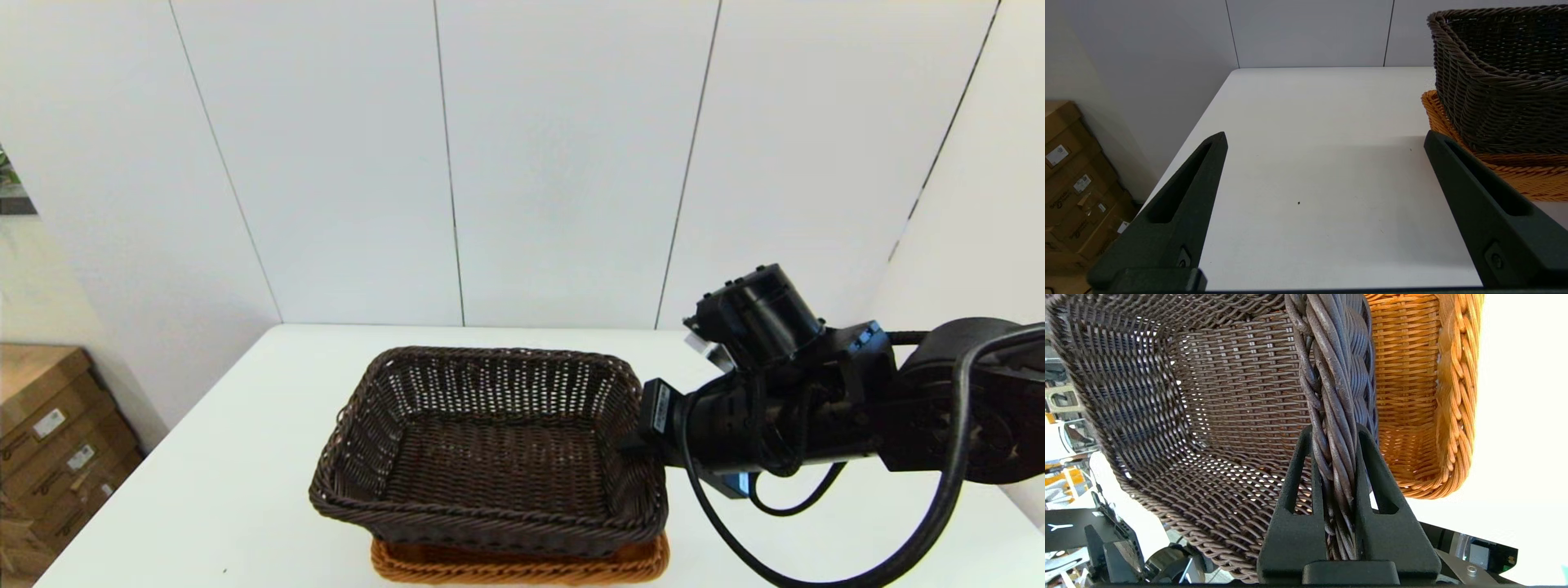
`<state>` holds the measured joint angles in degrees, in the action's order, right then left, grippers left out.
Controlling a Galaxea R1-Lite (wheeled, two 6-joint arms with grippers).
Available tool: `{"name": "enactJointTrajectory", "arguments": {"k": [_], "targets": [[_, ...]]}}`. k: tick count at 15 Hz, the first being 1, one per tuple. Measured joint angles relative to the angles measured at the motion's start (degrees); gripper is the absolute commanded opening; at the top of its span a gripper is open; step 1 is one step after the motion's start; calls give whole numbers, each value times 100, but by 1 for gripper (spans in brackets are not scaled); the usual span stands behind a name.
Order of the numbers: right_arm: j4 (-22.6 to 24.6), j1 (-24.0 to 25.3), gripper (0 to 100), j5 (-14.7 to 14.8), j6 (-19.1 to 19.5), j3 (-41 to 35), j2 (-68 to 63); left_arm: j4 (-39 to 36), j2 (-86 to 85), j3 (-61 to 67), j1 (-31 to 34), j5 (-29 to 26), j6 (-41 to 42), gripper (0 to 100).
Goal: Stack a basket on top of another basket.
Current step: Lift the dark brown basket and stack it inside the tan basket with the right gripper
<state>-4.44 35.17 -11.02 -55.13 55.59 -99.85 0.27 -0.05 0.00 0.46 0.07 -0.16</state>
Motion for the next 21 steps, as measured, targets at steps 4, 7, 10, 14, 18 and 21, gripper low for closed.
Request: {"name": "enactJointTrajectory", "arguments": {"k": [4, 7, 10, 14, 18, 21], "targets": [[0, -72, 0, 0, 146, -5, -48, 0, 0, 0, -2, 0, 2, 100], [0, -183, 0, -5, 286, 11, -54, -2, 0, 0, 0, 0, 0, 100], [0, -306, 0, -5, 328, 9, -63, 0, 0, 0, 0, 2, 0, 100], [0, -428, 0, -16, 425, -20, -106, 0, 0, 0, 0, -2, 0, 100], [0, -435, 0, -55, 510, -27, -127, -2, 0, 0, 0, 0, 0, 100], [6, -435, 0, -61, 549, -41, -130, -2, 0, 0, 0, 2, 0, 100]]}}
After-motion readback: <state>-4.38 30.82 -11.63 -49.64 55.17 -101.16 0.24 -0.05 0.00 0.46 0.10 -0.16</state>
